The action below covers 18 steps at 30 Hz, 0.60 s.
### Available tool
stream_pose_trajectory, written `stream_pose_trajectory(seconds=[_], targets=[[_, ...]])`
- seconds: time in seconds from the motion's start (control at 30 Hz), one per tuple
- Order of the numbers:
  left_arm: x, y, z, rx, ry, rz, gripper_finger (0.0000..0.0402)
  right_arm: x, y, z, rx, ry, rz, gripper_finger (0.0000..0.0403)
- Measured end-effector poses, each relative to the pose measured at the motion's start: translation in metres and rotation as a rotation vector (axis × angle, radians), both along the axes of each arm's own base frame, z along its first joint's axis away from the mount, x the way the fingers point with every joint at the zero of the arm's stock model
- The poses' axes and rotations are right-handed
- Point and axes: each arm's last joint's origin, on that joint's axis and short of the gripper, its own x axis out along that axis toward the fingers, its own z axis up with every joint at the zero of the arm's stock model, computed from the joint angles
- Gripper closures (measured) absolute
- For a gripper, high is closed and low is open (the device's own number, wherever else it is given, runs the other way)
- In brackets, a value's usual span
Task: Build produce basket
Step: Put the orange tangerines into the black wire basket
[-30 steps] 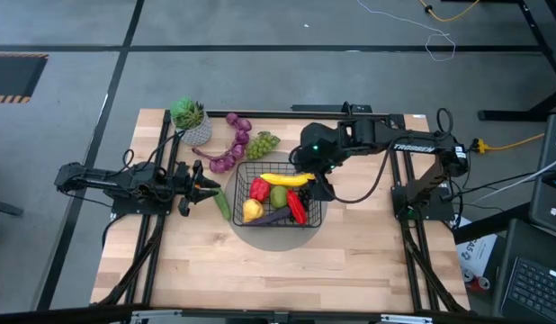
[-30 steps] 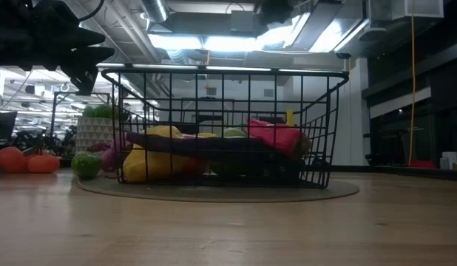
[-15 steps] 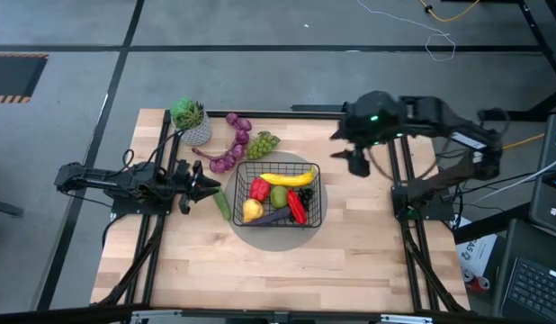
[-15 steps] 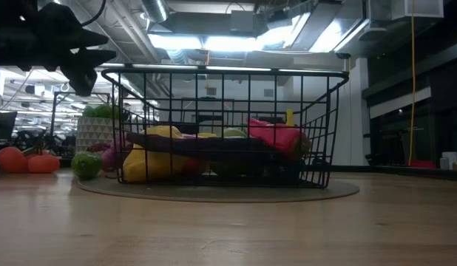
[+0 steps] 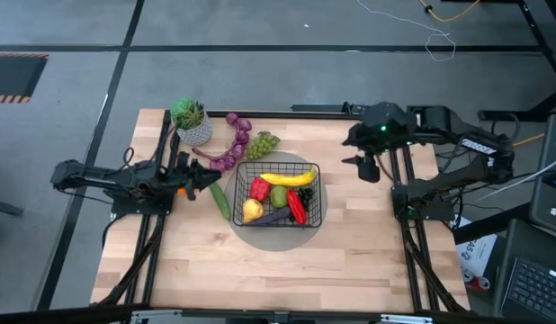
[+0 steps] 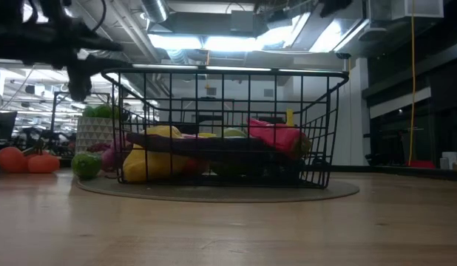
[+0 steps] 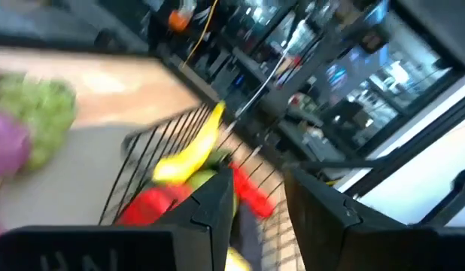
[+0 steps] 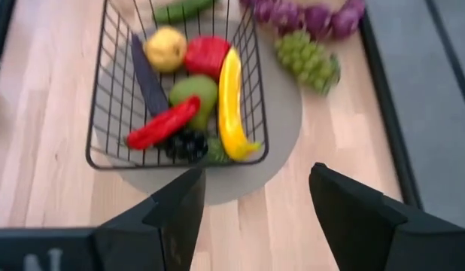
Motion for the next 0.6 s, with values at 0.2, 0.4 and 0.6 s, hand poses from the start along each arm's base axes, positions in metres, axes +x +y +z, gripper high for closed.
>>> stream_pose_trajectory(seconds=[0.2,0.4,0.6], targets=[[0.002,-0.001,0.029,0.028,0.016,-0.025,0.0286,0.006,-0.002,-0.028,-0.006,0.082,-0.014,0.0166],[0.002,-0.002,0.063,0.016,0.236,-0.057,0.0286,0.008,-0.002,-0.033,-0.021,0.085,-0.026,0.0166],[-0.001,0.000,0.068,-0.140,0.663,0.031,0.0286,0.009,-0.003,-0.032,-0.032,0.071,-0.030,0.0166]])
